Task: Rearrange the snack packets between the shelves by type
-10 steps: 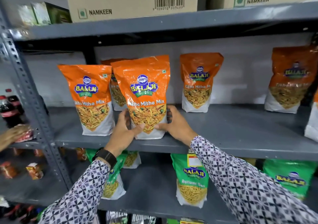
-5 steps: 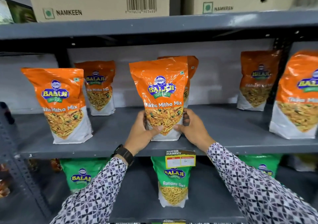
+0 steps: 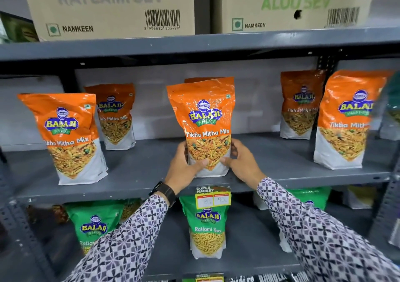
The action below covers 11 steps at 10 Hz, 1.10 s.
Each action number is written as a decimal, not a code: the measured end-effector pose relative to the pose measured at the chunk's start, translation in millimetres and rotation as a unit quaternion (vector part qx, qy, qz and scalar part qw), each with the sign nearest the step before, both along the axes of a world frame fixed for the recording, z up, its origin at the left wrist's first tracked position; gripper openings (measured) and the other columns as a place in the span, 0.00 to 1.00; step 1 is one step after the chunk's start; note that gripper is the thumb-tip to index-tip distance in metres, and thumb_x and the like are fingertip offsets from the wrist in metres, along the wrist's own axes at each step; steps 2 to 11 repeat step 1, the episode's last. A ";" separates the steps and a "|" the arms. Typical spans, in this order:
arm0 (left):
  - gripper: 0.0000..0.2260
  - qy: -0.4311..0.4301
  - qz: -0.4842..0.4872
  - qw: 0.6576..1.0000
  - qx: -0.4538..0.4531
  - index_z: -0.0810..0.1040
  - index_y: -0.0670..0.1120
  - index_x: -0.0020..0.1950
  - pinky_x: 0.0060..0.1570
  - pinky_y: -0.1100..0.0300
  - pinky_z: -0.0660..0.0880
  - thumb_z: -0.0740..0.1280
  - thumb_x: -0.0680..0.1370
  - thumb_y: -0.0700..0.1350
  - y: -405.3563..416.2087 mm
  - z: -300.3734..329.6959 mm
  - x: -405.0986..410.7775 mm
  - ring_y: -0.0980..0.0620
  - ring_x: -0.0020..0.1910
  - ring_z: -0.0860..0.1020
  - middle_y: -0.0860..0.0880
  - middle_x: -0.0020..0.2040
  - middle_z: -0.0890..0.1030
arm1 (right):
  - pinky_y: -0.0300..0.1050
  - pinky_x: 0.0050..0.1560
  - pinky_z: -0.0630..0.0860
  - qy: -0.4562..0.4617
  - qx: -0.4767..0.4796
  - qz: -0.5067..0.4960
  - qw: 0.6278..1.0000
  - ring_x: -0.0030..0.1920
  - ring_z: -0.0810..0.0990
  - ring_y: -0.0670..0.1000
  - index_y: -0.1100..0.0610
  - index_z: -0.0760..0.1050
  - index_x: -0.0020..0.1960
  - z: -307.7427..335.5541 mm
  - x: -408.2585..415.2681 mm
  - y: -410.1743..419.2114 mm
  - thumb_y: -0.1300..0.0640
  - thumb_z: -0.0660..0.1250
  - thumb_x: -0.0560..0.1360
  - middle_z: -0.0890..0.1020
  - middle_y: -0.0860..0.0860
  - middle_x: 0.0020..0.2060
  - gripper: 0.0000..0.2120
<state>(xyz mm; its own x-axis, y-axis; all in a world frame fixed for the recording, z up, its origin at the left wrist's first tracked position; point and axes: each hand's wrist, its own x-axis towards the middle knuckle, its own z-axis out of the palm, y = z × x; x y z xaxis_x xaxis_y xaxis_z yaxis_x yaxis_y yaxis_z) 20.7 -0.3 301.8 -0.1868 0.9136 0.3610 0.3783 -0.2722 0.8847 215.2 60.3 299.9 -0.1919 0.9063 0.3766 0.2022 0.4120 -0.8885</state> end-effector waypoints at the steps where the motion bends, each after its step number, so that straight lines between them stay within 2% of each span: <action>1: 0.41 0.009 0.015 1.000 0.015 0.62 0.55 0.79 0.75 0.44 0.71 0.79 0.72 0.54 -5.5 2.4 -1.1 0.54 0.69 0.75 0.56 0.69 0.77 | 0.54 0.70 0.76 0.000 0.010 -0.023 1.000 0.67 0.78 0.52 0.54 0.68 0.76 6.6 2.5 -7.2 0.65 0.75 0.75 0.80 0.52 0.66 0.33; 11: 0.41 0.009 0.015 1.000 0.015 0.62 0.55 0.79 0.75 0.44 0.71 0.79 0.72 0.54 -5.5 2.4 -1.1 0.54 0.69 0.75 0.56 0.69 0.77 | 0.54 0.70 0.76 0.000 0.010 -0.023 1.000 0.67 0.78 0.52 0.54 0.68 0.76 6.6 2.5 -7.2 0.65 0.75 0.75 0.80 0.52 0.66 0.33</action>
